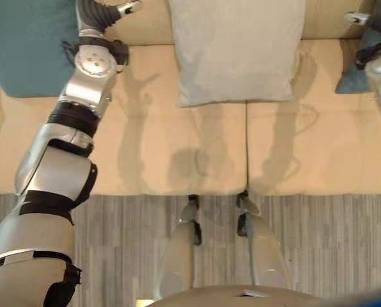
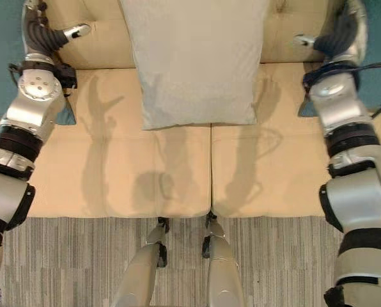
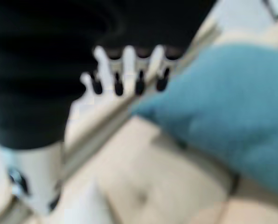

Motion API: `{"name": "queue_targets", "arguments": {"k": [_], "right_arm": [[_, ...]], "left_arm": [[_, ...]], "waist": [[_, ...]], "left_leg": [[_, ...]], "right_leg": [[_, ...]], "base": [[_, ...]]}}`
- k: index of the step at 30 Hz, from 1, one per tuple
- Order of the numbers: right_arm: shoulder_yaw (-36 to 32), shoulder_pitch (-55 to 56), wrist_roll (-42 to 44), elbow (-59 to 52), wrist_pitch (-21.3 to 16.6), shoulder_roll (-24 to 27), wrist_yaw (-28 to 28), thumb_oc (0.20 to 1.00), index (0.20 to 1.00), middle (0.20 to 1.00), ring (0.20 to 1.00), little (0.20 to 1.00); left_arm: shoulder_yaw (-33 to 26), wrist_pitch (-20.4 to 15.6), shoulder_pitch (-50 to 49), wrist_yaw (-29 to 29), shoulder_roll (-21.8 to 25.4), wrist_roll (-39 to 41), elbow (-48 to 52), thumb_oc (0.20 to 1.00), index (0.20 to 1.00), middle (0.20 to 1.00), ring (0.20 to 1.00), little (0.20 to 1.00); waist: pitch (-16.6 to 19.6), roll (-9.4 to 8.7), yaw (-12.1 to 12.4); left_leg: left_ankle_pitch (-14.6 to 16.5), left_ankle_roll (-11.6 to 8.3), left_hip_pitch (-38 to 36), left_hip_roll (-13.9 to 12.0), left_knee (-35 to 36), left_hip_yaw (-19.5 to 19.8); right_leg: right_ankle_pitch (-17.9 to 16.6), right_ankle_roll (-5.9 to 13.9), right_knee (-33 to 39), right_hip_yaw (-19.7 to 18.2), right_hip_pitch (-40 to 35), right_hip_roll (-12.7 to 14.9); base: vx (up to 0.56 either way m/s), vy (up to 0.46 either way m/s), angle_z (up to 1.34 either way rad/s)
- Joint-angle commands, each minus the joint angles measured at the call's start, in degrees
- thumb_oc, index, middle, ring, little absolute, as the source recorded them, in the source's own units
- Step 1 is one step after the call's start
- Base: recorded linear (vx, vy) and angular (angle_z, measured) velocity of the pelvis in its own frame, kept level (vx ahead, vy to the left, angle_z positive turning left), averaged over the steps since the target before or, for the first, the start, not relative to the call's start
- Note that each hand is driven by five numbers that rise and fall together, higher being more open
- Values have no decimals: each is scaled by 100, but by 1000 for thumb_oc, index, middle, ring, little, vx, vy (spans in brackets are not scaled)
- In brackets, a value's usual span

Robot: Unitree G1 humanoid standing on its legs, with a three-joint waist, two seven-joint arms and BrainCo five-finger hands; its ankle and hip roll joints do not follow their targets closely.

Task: Pick up all the scattered cushions and arrange them neatly on the sofa.

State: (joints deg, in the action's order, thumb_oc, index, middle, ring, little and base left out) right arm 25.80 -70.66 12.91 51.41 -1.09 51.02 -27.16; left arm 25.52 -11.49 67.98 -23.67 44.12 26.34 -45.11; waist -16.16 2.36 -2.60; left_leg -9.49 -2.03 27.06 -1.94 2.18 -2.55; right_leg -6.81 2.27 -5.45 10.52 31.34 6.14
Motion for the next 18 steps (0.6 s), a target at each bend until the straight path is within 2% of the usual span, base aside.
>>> {"name": "queue_targets", "arguments": {"k": [1,5,6,7,10,11,13,14,17,18], "right_arm": [[-326,610,90,-443,-357,424,16,1000,1000,1000,1000,1000],[-936,1791,-45,-980,-418,514,262,1000,1000,1000,1000,1000],[-1491,2739,-190,-1354,-437,404,411,1000,1000,1000,1000,1000],[-1723,3187,-274,-1551,-438,315,492,1000,1000,1000,1000,1000],[-2013,3759,-395,-1754,-456,118,582,1000,1000,1000,1000,1000],[-2495,4802,-693,-2024,-434,-276,853,1000,1000,1000,1000,1000],[-2630,5071,-825,-2066,-390,-372,943,1000,1000,1000,1000,1000],[-2714,5625,-1074,-2090,-367,-708,1120,1000,1000,1000,1000,1000],[-2801,6030,-1374,-2108,-285,-944,1302,1000,1000,1000,1000,1000],[-2771,6317,-1616,-1854,-277,-1202,1424,1000,1000,1000,1000,1000]], "left_arm": [[-483,-320,-489,151,243,-48,480,1000,1000,1000,1000,1000],[-943,-337,-1531,334,219,-137,1136,1000,1000,1000,1000,1000],[-1338,-308,-2398,468,146,-286,1666,1000,1000,1000,1000,1000],[-1479,-278,-2751,559,119,-385,1890,1000,1000,1000,1000,1000],[-1686,-252,-3285,654,9,-514,2114,1000,1000,1000,1000,1000],[-2063,-137,-4401,963,-308,-720,2419,1000,1000,1000,1000,1000],[-2163,-90,-4697,1072,-431,-747,2474,1000,1000,1000,1000,1000],[-2322,-9,-5410,1294,-681,-903,2567,1000,1000,1000,1000,1000],[-2507,108,-6010,1545,-845,-976,2524,1000,1000,1000,1000,1000],[-2558,212,-6409,1750,-1062,-1108,2152,1000,1000,1000,1000,1000]], "waist": [[279,-218,-14],[395,-249,-28],[477,-280,-30],[506,-295,-43],[569,-334,-57],[688,-376,-84],[748,-391,-91],[797,-399,-81],[907,-405,-100],[973,-410,-100]], "left_leg": [[793,-343,-407,27,-314,-119],[850,-340,-643,2,-288,-149],[899,-332,-847,-8,-250,-159],[907,-331,-940,-18,-228,-160],[895,-323,-1060,-19,-184,-145],[968,-317,-1394,-25,-115,-155],[945,-302,-1434,-12,-107,-143],[997,-292,-1650,-22,-97,-139],[1007,-261,-1793,-16,-92,-155],[1023,-241,-1949,-29,-93,-190]], "right_leg": [[536,435,84,-180,-500,126],[559,426,149,-174,-754,123],[580,426,211,-174,-991,115],[587,429,237,-164,-1094,114],[565,446,298,-163,-1231,116],[605,480,422,-146,-1604,108],[586,487,465,-139,-1669,122],[615,499,509,-130,-1906,98],[614,507,543,-128,-2049,94],[629,513,549,-144,-2215,70]], "base": [[62,17,2],[66,-2,3],[111,-16,-3],[89,-15,-3],[73,-14,0],[93,-10,-2],[87,-6,-3],[53,2,-3],[31,14,-2],[0,0,0]]}}
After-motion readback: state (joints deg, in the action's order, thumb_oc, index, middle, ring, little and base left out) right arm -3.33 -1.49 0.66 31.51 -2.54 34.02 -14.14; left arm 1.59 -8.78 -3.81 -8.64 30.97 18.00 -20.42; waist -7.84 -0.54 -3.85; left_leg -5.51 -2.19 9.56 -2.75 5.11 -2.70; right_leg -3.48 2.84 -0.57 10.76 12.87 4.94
